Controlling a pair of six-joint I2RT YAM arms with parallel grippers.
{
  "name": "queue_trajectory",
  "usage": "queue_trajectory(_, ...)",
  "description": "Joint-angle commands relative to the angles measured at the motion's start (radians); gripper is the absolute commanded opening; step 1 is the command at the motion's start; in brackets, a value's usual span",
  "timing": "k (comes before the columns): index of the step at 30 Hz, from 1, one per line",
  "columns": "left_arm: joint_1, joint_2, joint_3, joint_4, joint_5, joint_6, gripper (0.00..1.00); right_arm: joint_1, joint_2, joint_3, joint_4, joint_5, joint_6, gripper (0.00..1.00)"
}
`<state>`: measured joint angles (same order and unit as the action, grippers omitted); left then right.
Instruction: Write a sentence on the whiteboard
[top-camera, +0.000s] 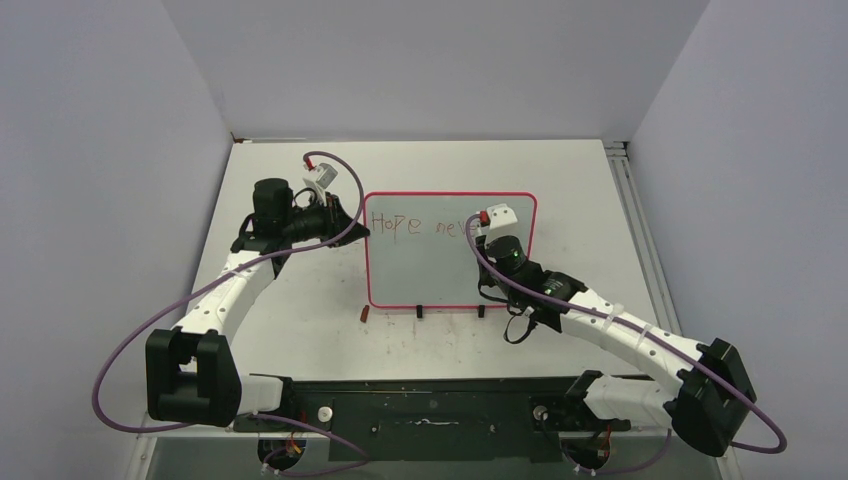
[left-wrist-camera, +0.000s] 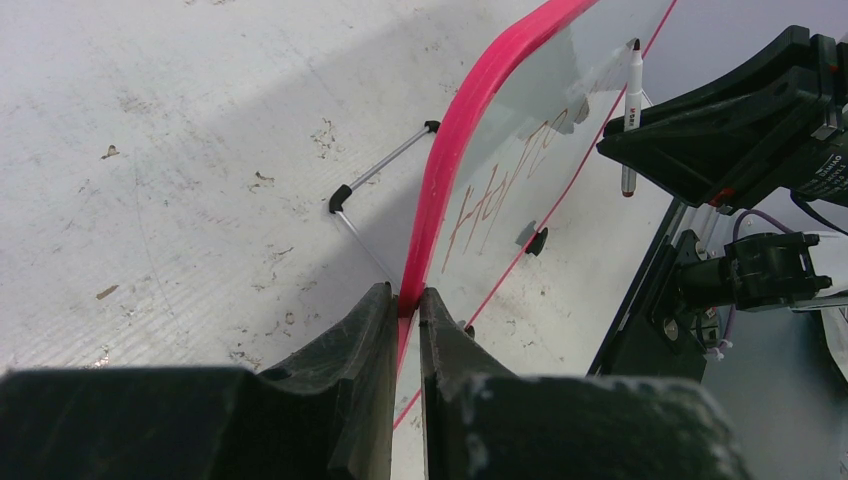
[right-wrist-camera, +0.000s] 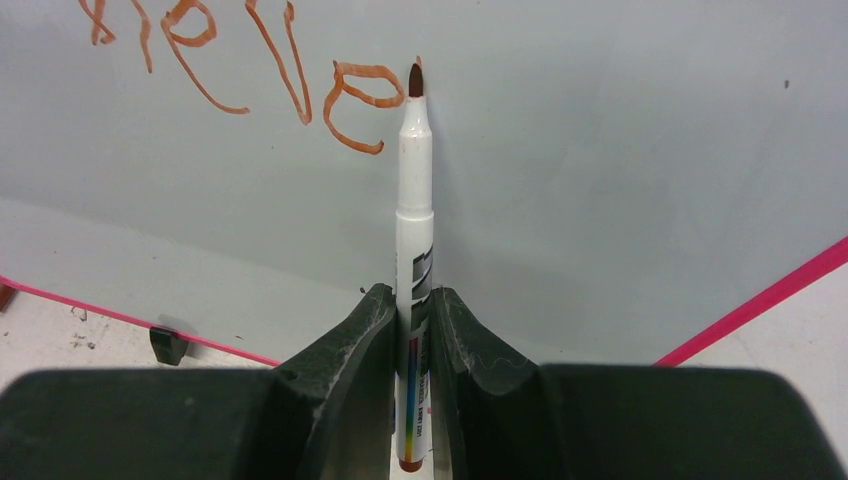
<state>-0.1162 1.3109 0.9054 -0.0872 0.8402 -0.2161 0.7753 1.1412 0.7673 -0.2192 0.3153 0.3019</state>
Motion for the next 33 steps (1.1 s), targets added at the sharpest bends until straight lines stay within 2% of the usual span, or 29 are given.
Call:
queue_trajectory(1,0.002,-0.028,0.01,0.037,0.005,-0.003,0.0,-0.016,0.007,0.049,0.028,-0.006,0.002,0.05)
queue_trajectory(33,0.001,-0.039,0.008,0.038,0.005,-0.005,0.0,-0.023,-0.05,-0.054,-0.005,-0.034,0.106,0.05)
